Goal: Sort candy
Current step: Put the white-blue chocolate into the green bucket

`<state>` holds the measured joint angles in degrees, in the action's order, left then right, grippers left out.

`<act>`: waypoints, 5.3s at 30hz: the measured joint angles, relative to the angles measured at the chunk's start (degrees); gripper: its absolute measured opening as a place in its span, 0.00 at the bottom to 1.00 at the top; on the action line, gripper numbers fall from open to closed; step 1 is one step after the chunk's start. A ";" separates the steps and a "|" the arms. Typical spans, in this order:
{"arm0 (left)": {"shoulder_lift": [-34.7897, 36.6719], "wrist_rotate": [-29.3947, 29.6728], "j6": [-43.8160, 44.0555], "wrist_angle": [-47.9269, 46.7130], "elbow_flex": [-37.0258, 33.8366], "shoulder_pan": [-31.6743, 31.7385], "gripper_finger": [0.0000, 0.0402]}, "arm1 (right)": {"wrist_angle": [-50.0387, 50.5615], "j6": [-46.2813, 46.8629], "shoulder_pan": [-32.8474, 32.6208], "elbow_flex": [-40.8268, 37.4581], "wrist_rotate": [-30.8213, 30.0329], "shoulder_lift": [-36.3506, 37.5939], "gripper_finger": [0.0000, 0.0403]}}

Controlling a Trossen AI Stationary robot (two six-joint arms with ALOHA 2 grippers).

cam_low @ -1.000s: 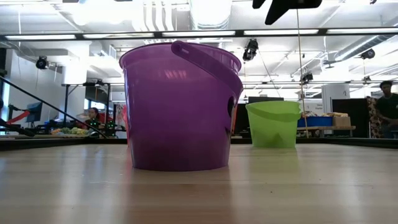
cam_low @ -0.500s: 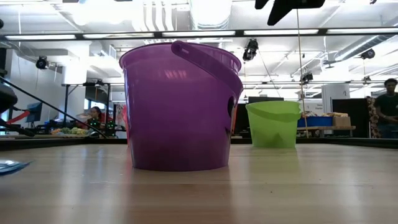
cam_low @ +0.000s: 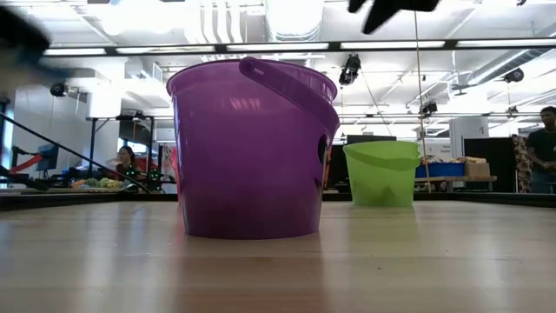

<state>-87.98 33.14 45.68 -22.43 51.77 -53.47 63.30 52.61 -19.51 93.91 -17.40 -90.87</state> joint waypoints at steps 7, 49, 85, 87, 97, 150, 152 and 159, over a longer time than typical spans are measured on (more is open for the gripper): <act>9.89 15.88 -0.60 -21.96 7.64 1.95 0.03 | -15.89 -15.25 0.41 0.00 -4.12 0.00 0.45; 14.16 25.20 -31.68 -15.57 20.74 23.76 0.07 | -53.84 -32.20 12.80 -0.79 2.26 -3.10 0.17; 24.80 4.48 -26.02 -21.65 20.72 51.77 0.32 | 11.62 -28.42 51.61 0.17 0.21 -1.11 0.09; 24.99 0.74 -28.22 -21.65 20.72 56.06 0.30 | 9.43 -29.86 53.28 -0.89 2.60 -1.11 0.10; 24.58 -17.53 -35.75 -19.28 19.77 70.17 0.29 | 7.73 -30.11 54.40 -1.99 5.46 -1.11 0.11; 24.65 -24.65 -35.96 -15.70 17.42 73.61 0.29 | 3.53 -30.32 52.65 -2.10 5.83 -1.14 0.12; 24.65 -24.66 -35.96 -15.70 17.42 73.61 0.29 | 3.43 -30.62 52.64 -2.10 5.83 -1.14 0.12; 24.65 -24.65 -35.96 -15.70 17.42 73.61 0.29 | 3.27 -30.12 52.65 -2.10 5.91 -1.14 0.12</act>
<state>-63.33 8.49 9.72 -38.13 69.19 20.14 66.56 22.49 33.15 91.81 -11.49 -92.01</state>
